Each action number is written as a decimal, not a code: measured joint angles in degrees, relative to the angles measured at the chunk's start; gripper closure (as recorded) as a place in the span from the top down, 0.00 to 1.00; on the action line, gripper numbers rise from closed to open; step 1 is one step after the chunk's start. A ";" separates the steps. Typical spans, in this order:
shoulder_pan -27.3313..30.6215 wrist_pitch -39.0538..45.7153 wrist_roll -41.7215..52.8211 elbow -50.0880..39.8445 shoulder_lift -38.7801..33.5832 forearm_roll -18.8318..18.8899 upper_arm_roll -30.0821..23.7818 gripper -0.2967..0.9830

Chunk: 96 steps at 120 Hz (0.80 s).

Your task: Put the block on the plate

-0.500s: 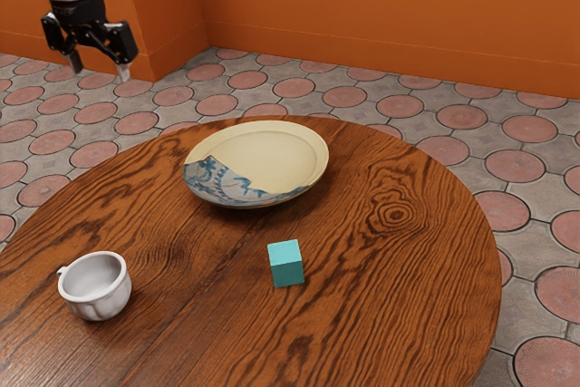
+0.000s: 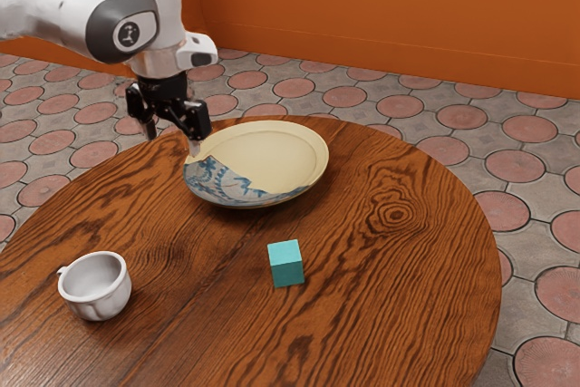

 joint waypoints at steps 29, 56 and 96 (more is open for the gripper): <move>-10.66 10.74 -12.72 -7.54 6.74 -5.81 -0.01 0.77; -6.20 18.57 -23.15 -8.33 12.61 -10.24 0.10 0.77; -7.97 26.38 -33.38 -6.69 19.52 -10.77 -0.52 0.77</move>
